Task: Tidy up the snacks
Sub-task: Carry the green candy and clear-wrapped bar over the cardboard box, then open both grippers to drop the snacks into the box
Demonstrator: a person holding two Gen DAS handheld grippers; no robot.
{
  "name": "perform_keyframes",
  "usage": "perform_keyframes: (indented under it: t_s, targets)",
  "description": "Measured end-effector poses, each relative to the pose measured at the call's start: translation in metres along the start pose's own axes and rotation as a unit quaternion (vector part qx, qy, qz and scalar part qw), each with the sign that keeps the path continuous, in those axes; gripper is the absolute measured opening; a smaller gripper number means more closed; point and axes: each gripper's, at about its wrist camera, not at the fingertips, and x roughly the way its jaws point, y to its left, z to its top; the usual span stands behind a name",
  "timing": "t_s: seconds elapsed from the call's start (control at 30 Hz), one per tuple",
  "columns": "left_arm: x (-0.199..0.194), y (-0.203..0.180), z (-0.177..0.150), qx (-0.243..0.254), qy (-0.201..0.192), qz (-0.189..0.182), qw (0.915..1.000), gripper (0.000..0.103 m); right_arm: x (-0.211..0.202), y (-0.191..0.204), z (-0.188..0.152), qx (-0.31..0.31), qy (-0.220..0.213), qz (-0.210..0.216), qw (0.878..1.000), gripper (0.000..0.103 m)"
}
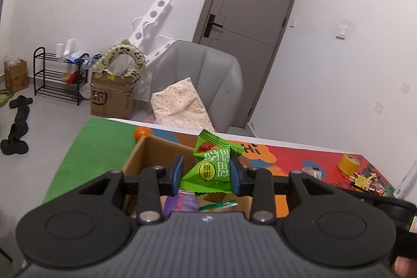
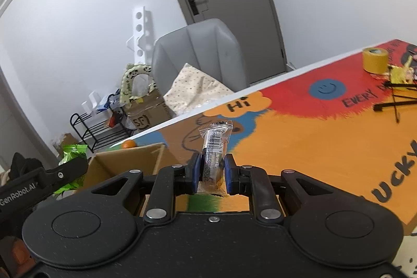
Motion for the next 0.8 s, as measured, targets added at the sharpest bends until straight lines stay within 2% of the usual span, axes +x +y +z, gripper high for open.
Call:
perform_keyframes:
  t_s: [0.37, 0.63, 0.7, 0.77, 0.8]
  targets:
    - [0.014, 0.035, 0.005, -0.02, 0.01, 0.017, 0.9996, 0.036, 0.022, 0.045, 0.0, -0.038, 0.017, 0.026, 0.999, 0.018]
    - [0.029, 0.047, 0.007, -0.028, 0.018, 0.021, 0.9992, 0.036, 0.047, 0.065, 0.0, -0.047, 0.041, 0.042, 0.997, 0.018]
    - [0.033, 0.048, 0.007, -0.03, 0.021, 0.022, 0.9991, 0.036, 0.05, 0.069, 0.0, -0.049, 0.048, 0.052, 0.996, 0.023]
    - [0.036, 0.049, 0.006, -0.029, 0.023, 0.022, 0.9991, 0.036, 0.051, 0.069, 0.0, -0.046, 0.046, 0.056, 0.996, 0.04]
    - [0.037, 0.048, 0.006, -0.029, 0.025, 0.022, 0.999, 0.036, 0.052, 0.069, 0.0, -0.045, 0.045, 0.054, 0.997, 0.043]
